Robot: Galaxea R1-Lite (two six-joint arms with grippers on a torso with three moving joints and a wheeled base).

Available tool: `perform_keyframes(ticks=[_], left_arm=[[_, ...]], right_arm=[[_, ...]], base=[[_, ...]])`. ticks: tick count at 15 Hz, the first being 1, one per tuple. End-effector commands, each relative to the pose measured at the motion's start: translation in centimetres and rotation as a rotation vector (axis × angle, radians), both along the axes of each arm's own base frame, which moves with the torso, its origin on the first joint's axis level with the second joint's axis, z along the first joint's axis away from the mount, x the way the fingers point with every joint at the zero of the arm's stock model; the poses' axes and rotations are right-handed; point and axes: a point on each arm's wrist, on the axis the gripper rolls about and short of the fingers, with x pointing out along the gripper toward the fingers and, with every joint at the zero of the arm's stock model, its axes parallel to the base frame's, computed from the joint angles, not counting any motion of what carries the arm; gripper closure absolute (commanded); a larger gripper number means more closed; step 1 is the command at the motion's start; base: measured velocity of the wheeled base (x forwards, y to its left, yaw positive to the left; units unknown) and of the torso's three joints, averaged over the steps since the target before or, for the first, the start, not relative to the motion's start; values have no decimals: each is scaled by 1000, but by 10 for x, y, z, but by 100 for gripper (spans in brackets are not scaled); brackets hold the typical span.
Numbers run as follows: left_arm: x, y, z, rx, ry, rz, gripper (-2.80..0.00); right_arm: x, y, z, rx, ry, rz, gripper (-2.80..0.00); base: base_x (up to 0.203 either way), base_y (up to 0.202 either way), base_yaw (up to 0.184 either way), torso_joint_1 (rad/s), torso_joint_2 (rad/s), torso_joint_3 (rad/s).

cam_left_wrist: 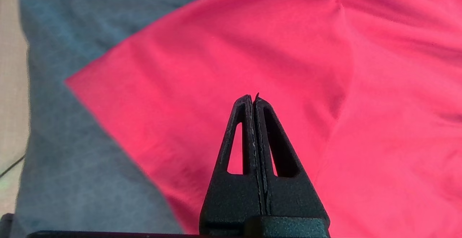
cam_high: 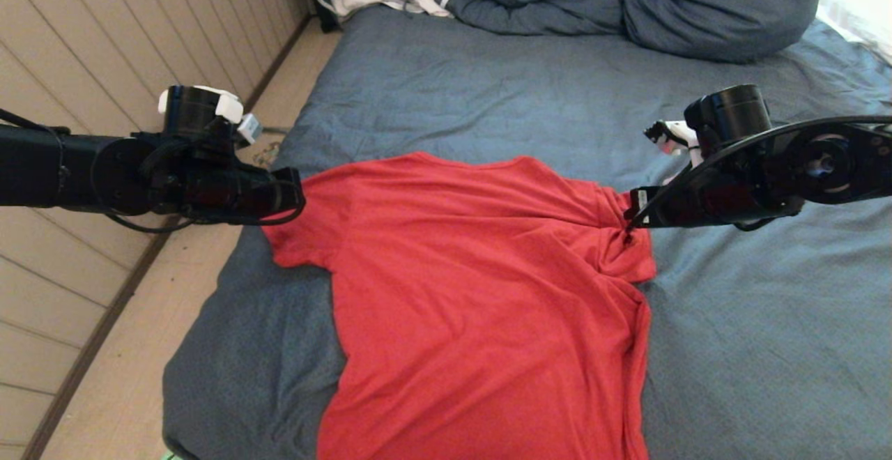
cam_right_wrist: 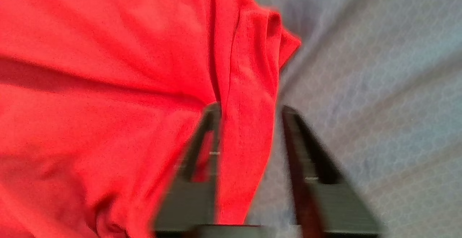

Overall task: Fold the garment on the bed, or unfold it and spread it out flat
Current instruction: Unford the red T-shirt

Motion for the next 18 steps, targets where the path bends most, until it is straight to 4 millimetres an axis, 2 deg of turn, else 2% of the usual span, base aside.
perform_keyframes(ticks=[1,4,8,9,12,15,18], left_arm=[[4,0,-2,2,4,7,0],[3,1,0,1,-1,10,0],[3,1,-2,0,4,9,0],[3,1,-2,0,4,9,0],[2,1,0,1,2,10,0],[2,1,0,1,2,10,0],[1,1,2,1,-4,10,0]], right_arm=[[-1,-5,-6,-2,22,-14,-280],[-2,-8,-7,19,33,-1,-280],[-2,-8,-20,38,79,17,-280],[-2,-8,-20,38,79,17,0],[1,-9,-32,103,129,47,0],[1,-9,-32,103,129,47,0],[-3,-12,-22,109,96,37,0]], base=[[0,0,0,0,0,0],[0,0,0,0,0,0],[0,0,0,0,0,0],[0,0,0,0,0,0],[0,0,0,0,0,0],[0,0,0,0,0,0],[0,0,0,0,0,0]])
